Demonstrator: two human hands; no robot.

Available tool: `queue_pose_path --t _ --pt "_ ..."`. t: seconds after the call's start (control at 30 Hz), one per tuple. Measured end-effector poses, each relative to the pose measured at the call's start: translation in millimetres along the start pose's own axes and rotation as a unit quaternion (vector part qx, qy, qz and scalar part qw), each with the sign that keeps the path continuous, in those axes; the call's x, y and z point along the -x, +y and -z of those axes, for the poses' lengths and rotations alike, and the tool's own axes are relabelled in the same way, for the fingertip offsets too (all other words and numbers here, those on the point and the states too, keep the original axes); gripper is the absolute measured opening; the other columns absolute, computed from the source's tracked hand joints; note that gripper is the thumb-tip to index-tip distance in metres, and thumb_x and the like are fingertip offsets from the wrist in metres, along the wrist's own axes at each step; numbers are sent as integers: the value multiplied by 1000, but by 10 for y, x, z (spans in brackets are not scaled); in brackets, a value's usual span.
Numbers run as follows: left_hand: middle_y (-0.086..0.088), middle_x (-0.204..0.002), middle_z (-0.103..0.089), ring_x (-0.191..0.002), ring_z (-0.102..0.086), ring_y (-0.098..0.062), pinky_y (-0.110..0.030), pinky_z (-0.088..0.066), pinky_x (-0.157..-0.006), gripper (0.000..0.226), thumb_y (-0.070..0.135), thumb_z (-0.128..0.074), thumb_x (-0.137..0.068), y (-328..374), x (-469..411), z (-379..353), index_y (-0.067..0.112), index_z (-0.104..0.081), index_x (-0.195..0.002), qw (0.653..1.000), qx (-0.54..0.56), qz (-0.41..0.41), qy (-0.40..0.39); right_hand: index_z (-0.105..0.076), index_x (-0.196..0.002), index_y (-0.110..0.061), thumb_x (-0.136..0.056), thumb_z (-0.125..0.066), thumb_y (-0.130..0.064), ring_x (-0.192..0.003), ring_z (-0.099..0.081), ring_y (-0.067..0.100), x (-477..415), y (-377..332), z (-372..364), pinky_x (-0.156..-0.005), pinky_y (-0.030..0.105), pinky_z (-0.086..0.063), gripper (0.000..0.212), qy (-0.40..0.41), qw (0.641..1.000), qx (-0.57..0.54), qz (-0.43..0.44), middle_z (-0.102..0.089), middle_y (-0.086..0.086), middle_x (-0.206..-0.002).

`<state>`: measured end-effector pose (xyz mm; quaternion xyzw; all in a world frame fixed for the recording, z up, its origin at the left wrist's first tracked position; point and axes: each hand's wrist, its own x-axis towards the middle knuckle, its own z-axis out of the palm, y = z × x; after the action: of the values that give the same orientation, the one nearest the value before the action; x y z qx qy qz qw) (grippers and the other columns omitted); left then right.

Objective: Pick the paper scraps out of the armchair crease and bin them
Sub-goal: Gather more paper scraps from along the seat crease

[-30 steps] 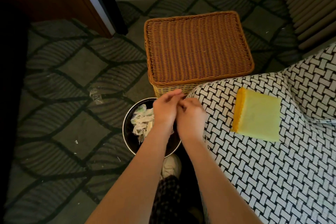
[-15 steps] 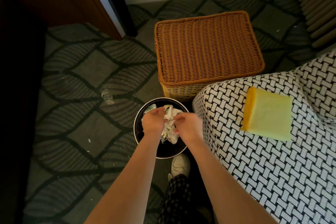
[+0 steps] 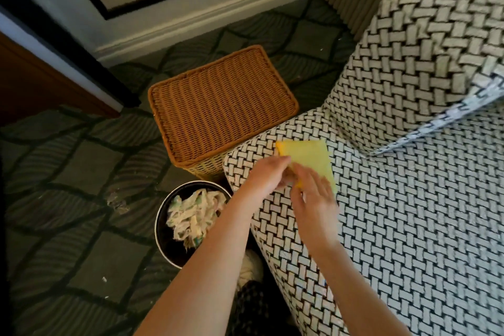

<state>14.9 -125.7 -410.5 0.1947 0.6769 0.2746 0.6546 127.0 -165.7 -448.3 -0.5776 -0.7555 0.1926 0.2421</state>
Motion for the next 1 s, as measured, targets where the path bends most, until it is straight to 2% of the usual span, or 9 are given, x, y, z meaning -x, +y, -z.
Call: queue_pose_path --t 0.1,0.2,0.3,0.43,0.57,0.7,0.8,0.93,1.0 --pt "-1 -83 -63 -76 -61 -15 -37 -52 -82 29 35 -40 -97 160 33 -250 15 -59 -106 997 60 -56 -7 -55 -122 -5 -94 -42 -14 -66 -59 5 -178 25 311 -56 5 -41 32 84 985 -122 -91 -67 5 -91" --pt "2 -93 -61 -76 -58 -10 -25 -47 -67 19 33 -43 -96 369 5 -524 21 -52 -108 990 86 -104 36 -47 -125 -8 -98 -35 -11 -48 -44 0 -340 183 526 -45 10 -35 30 134 960 -182 -164 -53 -12 -75" --pt "4 -100 -57 -78 -56 -7 -20 -44 -64 31 27 -54 -92 434 -44 -793 18 -44 -121 992 42 -105 49 -40 -119 -13 -98 -38 -16 -67 -54 5 -440 444 638 -56 23 -41 22 145 930 -228 -250 -54 -8 -88" --pt "7 -99 -56 -91 -54 -10 -22 -45 -77 27 25 -61 -87 228 -92 -1143 16 -47 -108 987 -79 -131 51 -43 -106 -12 -88 -58 -34 -80 -57 14 -422 762 758 -60 26 -45 32 67 878 -237 -410 -55 -4 -92" --pt "3 -99 -58 -92 -55 -14 -24 -41 -77 20 24 -61 -87 94 -116 -1442 15 -55 -104 974 -125 -149 119 -41 -94 -17 -92 -52 -30 -64 -49 10 -435 843 851 -51 22 -36 17 -27 900 -219 -376 -50 -9 -73" --pt "-3 -101 -65 -81 -57 -16 -22 -43 -66 8 16 -61 -87 131 -47 -1668 15 -63 -95 953 -135 -205 179 -53 -106 -13 -88 -57 -25 -79 -62 21 -407 989 1036 -68 33 -51 22 -55 872 -299 -383 -66 4 -94" --pt "3 -91 -61 -68 -53 -3 -5 -42 -52 10 14 -57 -90 219 108 -1915 12 -62 -99 946 -160 -245 139 -55 -111 -11 -89 -55 -13 -85 -65 27 -370 1116 1254 -67 30 -54 22 -42 854 -337 -394 -66 9 -102" --pt "5 -86 -57 -66 -53 -5 -12 -46 -55 14 14 -53 -92 383 275 -2281 17 -61 -103 950 -229 -210 -25 -57 -101 -12 -88 -48 -2 -73 -63 18 -370 1408 1576 -57 21 -48 19 32 803 -394 -446 -67 11 -99" --pt "8 -84 -57 -68 -56 -4 -10 -47 -54 16 16 -53 -93 494 287 -2434 17 -60 -107 954 -218 -199 -45 -59 -101 -13 -88 -49 -4 -76 -63 19 -385 1573 1707 -57 22 -46 19 53 793 -402 -454 -67 11 -99"
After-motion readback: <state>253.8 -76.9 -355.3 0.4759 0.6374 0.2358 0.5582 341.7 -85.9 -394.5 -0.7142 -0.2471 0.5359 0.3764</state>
